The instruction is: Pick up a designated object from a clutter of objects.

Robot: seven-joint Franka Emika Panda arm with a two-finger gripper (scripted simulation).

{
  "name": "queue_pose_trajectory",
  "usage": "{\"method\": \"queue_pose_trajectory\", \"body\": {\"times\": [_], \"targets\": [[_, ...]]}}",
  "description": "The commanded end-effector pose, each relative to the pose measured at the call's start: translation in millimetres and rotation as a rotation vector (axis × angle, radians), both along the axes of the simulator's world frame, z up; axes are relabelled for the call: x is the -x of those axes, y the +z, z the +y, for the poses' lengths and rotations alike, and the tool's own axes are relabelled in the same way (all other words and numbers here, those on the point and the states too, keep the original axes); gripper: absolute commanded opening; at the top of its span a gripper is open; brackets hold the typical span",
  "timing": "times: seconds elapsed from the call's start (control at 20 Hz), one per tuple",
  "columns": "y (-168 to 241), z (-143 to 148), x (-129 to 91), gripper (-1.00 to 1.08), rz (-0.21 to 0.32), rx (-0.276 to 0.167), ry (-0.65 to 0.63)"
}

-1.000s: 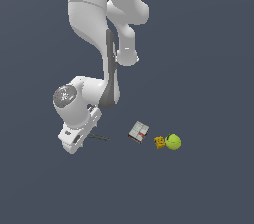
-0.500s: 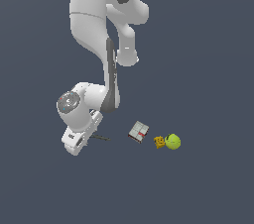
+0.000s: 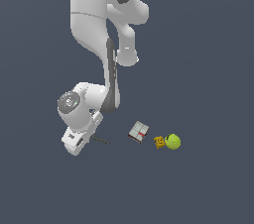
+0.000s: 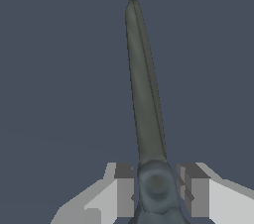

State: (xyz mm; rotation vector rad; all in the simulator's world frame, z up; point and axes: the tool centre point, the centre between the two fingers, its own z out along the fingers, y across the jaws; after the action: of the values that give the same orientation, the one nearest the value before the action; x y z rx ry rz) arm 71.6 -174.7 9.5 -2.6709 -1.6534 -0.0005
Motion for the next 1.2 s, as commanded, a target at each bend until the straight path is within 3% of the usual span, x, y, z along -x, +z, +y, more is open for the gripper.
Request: {"method": "queue_pose_trajectory", "body": {"times": [0.0, 0.6, 1.15], "targets": [[0.3, -0.2, 0.1, -1.0, 0.0, 0.0, 0.0], [44.2, 6.1, 5.4, -1.0, 0.0, 0.0, 0.0], [155.6, 21.6, 18.1, -1.0, 0.0, 0.0, -0.001]]}}
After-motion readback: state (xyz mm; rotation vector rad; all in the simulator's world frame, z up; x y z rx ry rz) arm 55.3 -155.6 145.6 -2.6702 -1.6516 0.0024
